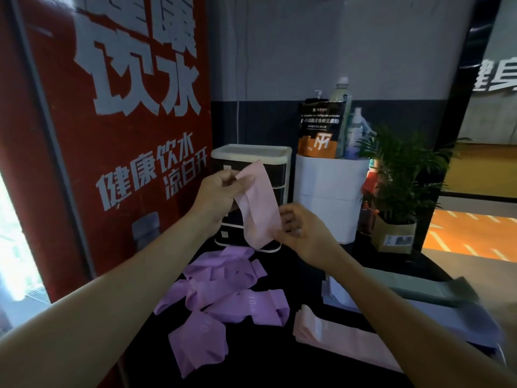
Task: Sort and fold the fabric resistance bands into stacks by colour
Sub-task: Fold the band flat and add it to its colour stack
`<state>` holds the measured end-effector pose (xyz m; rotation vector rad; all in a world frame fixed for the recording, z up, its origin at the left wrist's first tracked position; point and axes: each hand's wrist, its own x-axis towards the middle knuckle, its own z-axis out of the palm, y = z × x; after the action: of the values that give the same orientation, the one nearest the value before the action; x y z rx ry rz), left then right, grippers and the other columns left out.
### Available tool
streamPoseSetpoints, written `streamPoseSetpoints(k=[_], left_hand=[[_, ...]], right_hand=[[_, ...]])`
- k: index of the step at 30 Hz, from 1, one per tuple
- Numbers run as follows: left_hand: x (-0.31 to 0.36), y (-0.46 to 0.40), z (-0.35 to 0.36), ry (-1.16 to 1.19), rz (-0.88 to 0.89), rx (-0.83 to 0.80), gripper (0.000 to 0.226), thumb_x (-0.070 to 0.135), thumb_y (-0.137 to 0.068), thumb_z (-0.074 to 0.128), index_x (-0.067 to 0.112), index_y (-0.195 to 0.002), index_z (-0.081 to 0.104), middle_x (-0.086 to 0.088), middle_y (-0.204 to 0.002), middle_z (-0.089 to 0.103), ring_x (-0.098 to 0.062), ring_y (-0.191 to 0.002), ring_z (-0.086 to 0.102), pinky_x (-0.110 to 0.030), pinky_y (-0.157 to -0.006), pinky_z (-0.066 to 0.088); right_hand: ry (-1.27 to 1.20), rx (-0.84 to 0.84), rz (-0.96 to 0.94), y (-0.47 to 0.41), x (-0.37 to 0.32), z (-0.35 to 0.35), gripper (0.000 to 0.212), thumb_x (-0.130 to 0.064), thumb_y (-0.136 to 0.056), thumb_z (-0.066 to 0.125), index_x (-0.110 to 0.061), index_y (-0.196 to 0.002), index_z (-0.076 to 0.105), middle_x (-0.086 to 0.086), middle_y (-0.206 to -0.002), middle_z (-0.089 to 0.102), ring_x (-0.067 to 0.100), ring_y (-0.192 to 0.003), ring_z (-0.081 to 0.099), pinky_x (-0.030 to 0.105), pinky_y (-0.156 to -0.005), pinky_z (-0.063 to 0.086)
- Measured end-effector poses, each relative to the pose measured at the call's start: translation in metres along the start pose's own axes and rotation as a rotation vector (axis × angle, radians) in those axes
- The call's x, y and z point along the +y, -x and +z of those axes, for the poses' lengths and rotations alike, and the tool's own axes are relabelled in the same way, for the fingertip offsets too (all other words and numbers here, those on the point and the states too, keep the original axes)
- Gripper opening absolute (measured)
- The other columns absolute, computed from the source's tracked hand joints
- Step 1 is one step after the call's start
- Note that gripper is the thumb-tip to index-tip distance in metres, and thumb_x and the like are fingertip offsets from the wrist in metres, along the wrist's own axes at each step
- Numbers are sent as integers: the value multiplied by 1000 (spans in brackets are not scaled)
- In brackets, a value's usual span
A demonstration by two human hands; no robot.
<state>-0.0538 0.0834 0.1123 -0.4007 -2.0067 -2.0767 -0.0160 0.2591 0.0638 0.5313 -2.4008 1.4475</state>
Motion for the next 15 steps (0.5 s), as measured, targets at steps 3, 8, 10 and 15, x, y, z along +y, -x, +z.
streamPoseSetpoints(k=[3,8,10,15], left_hand=[[-4,2,2,-67,2,4,6,16,-87,63,13,-92,66,-3,-90,66,-15,-82,62,-32,-78,53],[-25,1,-10,-178,-137,9,3,15,-86,66,13,-88,65,-13,-100,67,-27,-91,63,-40,-83,54],[-34,3,-14,-213,-198,-6,3,13,-87,65,11,-88,64,-15,-103,65,-28,-96,63,-39,-86,54],[-44,11,-23,-488,-130,-4,13,25,-91,59,13,-94,61,-2,-100,64,-15,-93,60,-20,-80,51]], right_hand=[[21,36,15,0,1,-3,24,-4,-80,70,-15,-96,57,7,-84,61,16,-75,55,21,-73,47],[-50,133,16,-3,-11,-13,24,-1,-82,67,-17,-92,53,9,-84,58,19,-74,54,23,-69,48],[-51,145,-11,-4,-16,-13,21,-2,-84,65,-17,-92,52,6,-84,58,15,-74,55,15,-65,47],[-76,106,6,-9,-17,0,12,-1,-88,59,-3,-95,69,4,-86,66,7,-75,61,14,-72,52]])
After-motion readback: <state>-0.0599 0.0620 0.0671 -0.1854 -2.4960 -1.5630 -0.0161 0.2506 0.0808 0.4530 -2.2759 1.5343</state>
